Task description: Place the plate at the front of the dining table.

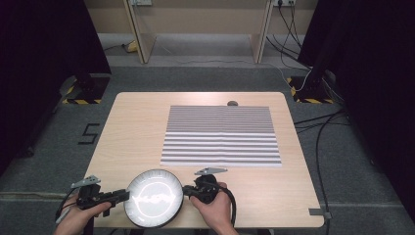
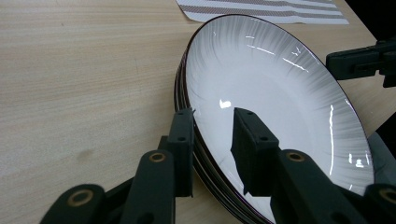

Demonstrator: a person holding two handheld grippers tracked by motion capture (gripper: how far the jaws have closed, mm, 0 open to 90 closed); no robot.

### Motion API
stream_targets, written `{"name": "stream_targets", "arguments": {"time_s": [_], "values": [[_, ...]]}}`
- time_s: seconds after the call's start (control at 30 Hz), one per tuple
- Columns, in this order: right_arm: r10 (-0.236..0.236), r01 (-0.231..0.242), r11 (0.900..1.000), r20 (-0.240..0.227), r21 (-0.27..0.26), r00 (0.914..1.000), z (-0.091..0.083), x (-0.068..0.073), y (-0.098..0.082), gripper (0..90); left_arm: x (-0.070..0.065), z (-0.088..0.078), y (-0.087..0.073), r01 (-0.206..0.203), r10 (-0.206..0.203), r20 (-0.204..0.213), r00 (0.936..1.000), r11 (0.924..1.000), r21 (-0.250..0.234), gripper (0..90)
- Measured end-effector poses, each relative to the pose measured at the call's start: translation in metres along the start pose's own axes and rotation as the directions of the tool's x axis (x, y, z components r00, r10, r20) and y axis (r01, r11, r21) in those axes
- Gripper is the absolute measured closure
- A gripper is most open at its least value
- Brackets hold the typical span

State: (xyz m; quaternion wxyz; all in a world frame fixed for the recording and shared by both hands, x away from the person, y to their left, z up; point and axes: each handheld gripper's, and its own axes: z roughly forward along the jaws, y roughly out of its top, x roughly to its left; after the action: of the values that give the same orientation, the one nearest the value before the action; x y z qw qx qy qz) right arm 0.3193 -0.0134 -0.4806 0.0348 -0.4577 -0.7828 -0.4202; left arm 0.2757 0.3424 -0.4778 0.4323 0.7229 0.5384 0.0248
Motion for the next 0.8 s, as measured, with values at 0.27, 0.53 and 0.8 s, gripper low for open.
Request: {"name": "stream_targets", "arguments": {"time_s": [0.27,0.53,0.8], "values": [[0.037,-0.037,0.999,-0.022,-0.025,0.9991,-0.002,0.003,0.005,80.6,0.001,0.001,0.001,0.009,-0.009,-0.001,1.0,0.9999,0.014,68.4],[0.022,-0.022,1.0,-0.009,0.014,0.9997,0.003,0.006,0.005,83.1,0.001,0.002,0.001,0.015,-0.015,-0.006,0.9999,0.9996,0.025,69.5],[-0.001,0.0,1.0,0.02,0.02,0.9998,0.001,0.01,0.007,87.7,0.001,0.001,0.001,0.021,-0.021,-0.018,0.9996,0.999,0.038,74.6]]}}
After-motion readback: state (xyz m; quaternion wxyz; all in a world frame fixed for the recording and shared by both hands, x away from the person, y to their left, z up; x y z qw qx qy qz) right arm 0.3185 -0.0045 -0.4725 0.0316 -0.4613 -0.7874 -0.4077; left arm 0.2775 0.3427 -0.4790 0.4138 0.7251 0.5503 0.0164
